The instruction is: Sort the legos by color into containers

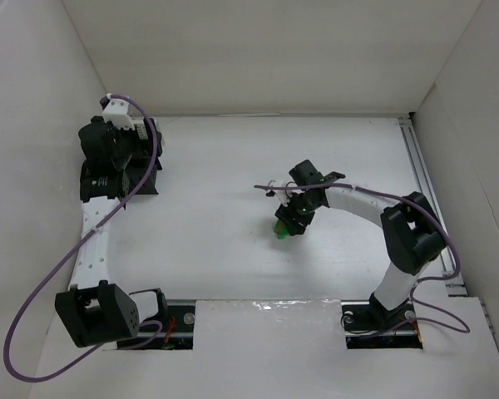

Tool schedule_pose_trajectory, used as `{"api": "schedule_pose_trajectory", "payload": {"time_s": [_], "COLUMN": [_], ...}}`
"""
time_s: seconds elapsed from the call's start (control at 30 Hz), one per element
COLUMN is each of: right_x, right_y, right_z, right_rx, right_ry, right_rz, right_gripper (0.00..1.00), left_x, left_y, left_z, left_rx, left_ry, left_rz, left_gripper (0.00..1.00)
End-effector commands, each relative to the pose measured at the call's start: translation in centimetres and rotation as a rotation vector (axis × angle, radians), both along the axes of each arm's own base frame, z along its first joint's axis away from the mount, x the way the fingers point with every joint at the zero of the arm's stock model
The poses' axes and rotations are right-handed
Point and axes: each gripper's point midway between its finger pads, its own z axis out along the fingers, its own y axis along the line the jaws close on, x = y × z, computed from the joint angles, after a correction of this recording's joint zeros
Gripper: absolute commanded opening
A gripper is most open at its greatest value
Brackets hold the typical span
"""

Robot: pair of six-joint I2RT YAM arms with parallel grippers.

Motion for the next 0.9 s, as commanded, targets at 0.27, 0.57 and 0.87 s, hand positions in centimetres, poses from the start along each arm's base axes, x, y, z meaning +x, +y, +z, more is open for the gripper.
{"api": "schedule_pose_trajectory", "payload": {"time_s": [0.27,0.57,0.87], "right_x": [0.4,0.9,4.9], "right_y": [1.7,2.0,3.9], "right_z": [0.3,-0.3,9.8], "right_rx": [0.03,0.02,0.255], "right_ry": [-0.008,-0.019,-0.258], "right_rz": [0.028,-0.007,-0.083], "right_gripper": [0.38,0.2,0.06], "left_x": [0.9,0.2,-3.9], "left_y": [-0.2,-1.8,-8.5], "left_z": [1.2,1.6,-0.9], "left_rx": [0.007,-0.04,-0.221], "left_ry": [-0.051,-0.088,0.038], "left_rz": [-0.011,-0.089,-0.444], "left_gripper": [1.0,1.0,1.0]}}
